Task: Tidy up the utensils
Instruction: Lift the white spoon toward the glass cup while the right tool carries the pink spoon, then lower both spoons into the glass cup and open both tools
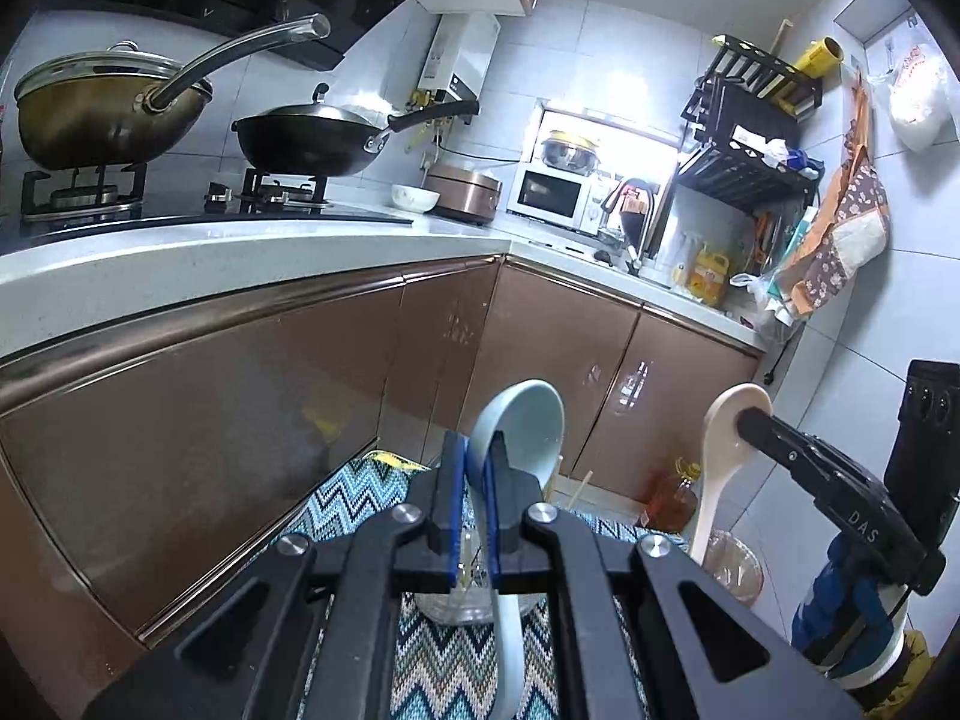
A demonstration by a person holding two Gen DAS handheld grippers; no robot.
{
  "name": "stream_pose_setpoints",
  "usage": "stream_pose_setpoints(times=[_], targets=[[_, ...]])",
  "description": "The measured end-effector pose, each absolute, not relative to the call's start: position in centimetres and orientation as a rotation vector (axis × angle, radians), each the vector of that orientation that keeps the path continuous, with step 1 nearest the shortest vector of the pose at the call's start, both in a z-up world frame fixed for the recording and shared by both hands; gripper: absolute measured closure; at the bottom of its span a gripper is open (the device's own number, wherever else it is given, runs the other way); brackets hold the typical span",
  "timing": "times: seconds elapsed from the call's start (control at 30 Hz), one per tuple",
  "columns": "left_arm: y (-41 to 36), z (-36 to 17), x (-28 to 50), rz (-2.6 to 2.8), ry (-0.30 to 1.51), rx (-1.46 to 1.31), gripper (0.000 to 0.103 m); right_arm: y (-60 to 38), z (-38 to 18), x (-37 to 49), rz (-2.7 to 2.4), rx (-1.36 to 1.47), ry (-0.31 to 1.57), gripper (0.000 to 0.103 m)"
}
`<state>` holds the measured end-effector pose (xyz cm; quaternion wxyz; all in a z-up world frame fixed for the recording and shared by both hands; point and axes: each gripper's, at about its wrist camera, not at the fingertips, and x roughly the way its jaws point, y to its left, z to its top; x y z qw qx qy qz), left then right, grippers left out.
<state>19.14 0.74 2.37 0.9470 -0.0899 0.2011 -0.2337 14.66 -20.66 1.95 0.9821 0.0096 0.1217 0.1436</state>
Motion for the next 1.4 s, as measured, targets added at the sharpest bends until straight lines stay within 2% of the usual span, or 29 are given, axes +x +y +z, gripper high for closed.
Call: stream_pose_setpoints(times=[0.67,0.97,1.4], targets=[[-2.1,2.1,24.5,-0.436,0.365,-0.245,0.098,-22.9,1.8,19.3,0.222,0.069,0.185,0.097],[-5.4,0.8,26.0,-0.398,0.308,-0.250,0.098,-22.5,0.2,20.7,0.146,0.002,0.151,0.096],[-10.0,-5.6,27.2,-0.164,0.140,-0.290,0.097,-21.7,-4.9,23.5,0.024,-0.087,0.120,0.096]])
